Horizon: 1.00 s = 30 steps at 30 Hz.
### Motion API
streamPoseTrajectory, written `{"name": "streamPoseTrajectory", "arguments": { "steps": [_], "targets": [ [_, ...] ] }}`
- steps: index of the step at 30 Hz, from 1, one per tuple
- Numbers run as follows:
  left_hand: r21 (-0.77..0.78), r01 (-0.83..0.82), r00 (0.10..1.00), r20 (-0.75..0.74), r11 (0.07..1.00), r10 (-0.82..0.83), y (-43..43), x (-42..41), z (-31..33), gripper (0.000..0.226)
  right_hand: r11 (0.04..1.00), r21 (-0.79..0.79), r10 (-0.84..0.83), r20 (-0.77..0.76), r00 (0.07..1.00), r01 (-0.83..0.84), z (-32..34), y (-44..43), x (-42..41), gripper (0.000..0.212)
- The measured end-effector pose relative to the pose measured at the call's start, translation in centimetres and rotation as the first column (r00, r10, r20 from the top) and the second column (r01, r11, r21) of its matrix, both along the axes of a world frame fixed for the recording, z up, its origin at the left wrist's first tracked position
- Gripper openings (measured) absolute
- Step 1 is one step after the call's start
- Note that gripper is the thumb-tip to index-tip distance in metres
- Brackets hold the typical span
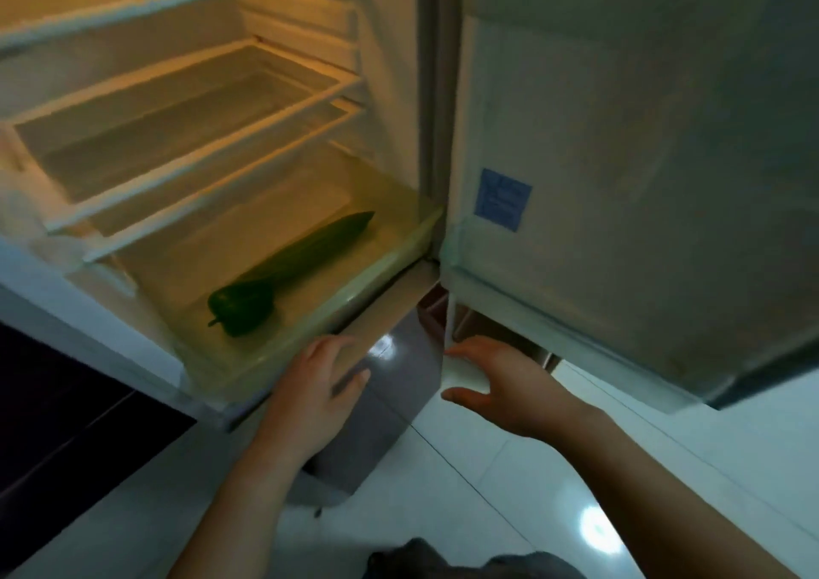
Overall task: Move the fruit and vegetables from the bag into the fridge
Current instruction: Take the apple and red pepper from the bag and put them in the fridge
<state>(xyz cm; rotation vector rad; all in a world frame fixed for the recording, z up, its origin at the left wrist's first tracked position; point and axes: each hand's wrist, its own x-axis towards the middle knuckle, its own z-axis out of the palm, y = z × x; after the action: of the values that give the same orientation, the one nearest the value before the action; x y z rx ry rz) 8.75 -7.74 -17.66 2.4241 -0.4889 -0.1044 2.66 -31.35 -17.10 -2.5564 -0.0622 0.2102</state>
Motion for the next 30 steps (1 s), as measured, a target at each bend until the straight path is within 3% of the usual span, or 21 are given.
{"name": "streamPoseTrajectory", "arguments": {
  "steps": [11, 19, 30],
  "targets": [
    [0.019, 0.297, 0.937, -0.200, 0.955, -0.288, -23.3, -13.0, 0.5, 0.040, 0.974, -0.033, -0.223, -0.026, 0.974, 0.222, 1.1, -17.6, -17.8, 0.057],
    [0.014, 0.488, 0.850, -0.232, 0.872, -0.472, -36.7, -22.1, 0.0, 0.043, 0.913, -0.038, -0.406, -0.006, 0.914, 0.405, 1.7, -29.4, -29.3, 0.055],
    [0.168, 0.659, 0.749, -0.234, 0.733, -0.620, -48.2, -25.3, -0.7, 0.045, 0.828, -0.015, -0.559, -0.110, 0.822, 0.561, -0.6, -38.3, -35.0, 0.053]
  ]
}}
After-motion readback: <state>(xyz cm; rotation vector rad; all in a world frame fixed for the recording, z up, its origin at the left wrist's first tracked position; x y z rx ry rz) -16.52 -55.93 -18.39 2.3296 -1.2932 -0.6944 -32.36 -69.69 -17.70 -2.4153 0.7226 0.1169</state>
